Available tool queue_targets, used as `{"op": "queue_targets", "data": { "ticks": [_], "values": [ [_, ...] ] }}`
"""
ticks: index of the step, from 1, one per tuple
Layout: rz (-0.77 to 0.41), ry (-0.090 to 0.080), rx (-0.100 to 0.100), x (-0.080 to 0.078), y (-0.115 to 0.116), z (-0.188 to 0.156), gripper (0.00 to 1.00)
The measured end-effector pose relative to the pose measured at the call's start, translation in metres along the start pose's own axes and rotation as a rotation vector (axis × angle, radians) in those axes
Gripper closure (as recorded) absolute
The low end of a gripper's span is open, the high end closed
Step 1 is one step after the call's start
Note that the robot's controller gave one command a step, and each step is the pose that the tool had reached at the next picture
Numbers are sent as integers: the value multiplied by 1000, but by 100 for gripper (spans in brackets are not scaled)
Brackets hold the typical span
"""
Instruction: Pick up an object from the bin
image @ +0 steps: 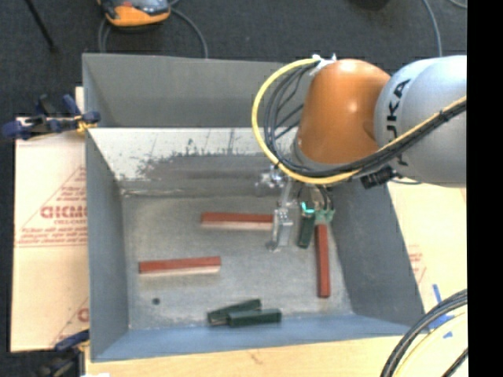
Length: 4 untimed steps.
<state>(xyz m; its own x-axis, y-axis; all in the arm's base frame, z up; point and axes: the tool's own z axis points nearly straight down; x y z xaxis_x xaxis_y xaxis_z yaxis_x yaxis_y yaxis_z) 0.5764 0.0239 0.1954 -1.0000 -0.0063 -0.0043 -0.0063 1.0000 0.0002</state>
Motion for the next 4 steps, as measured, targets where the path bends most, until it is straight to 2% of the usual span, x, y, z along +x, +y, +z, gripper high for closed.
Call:
{"op": "queue_targets", "data": {
  "ticks": [1, 2, 3, 4],
  "values": [
    [-11, -11, 1, -4, -4, 30, 0],
    [-54, -4, 2, -24, -10, 99, 0],
    [184, -2, 0, -46, -28, 124, 100],
    [184, -2, 0, -46, -28, 124, 100]
  ]
}}
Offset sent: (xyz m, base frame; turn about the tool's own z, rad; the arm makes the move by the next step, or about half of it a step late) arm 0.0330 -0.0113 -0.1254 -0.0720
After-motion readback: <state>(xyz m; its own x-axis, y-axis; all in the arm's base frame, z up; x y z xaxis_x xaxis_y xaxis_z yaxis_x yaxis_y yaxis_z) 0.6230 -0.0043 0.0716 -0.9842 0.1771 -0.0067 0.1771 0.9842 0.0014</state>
